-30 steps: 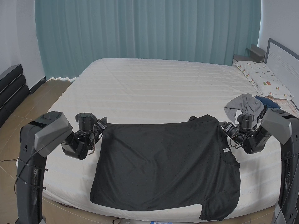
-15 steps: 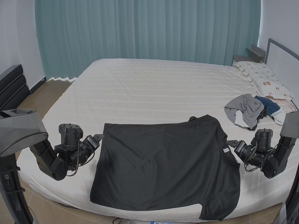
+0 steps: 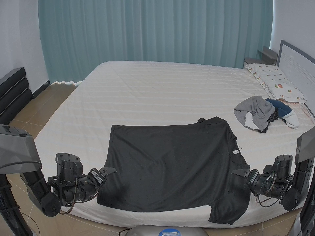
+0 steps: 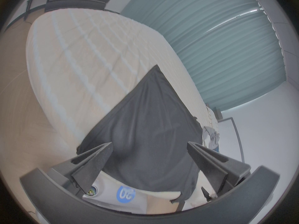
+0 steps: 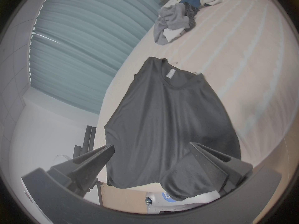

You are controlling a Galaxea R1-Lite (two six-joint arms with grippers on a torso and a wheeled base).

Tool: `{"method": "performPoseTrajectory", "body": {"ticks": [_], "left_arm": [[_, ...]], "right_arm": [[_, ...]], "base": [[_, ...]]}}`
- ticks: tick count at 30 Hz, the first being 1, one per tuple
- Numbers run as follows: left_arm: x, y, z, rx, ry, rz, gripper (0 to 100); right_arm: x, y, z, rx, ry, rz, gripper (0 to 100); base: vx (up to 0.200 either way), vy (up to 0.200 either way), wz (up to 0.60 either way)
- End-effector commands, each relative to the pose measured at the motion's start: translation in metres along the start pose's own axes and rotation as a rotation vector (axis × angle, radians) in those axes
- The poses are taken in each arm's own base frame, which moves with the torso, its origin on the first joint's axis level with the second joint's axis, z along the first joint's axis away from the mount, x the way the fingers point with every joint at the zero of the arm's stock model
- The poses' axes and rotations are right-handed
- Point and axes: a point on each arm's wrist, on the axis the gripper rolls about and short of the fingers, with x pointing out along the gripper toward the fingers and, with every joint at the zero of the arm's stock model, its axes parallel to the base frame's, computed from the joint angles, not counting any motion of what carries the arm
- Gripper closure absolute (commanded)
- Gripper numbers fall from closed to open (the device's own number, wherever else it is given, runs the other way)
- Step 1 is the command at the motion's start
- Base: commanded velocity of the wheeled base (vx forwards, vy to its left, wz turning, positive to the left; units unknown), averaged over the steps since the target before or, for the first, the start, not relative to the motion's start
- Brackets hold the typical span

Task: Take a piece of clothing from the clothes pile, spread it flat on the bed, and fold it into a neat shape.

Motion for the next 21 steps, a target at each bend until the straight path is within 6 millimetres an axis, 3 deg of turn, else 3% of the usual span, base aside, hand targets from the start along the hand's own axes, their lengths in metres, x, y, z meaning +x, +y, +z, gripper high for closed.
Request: {"method": "performPoseTrajectory", "body": {"ticks": [1,5,8,12,21], "left_arm": [[-0.002,0.005,0.004,-0.006,0.000,0.010,0],[0.000,0.013,0.007,0.033,-0.004,0.047,0],[-0.003,0.040,0.008,0.138,0.044,0.127,0],[-0.004,0.056,0.006,0.210,0.152,0.118,0],[0.017,0.061,0.001,0.282,0.131,0.139,0]], "right_arm": [[0.001,-0.009,-0.005,0.018,0.027,-0.042,0],[0.001,-0.009,-0.005,0.018,0.028,-0.041,0],[0.003,-0.011,-0.007,0.017,0.035,-0.053,0],[0.003,-0.011,-0.007,0.015,0.035,-0.054,0],[0.003,-0.010,-0.007,0.013,0.031,-0.054,0]], "base": [[0.000,0.000,0.00],[0.000,0.000,0.00],[0.000,0.000,0.00],[0.000,0.000,0.00],[0.000,0.000,0.00]]}}
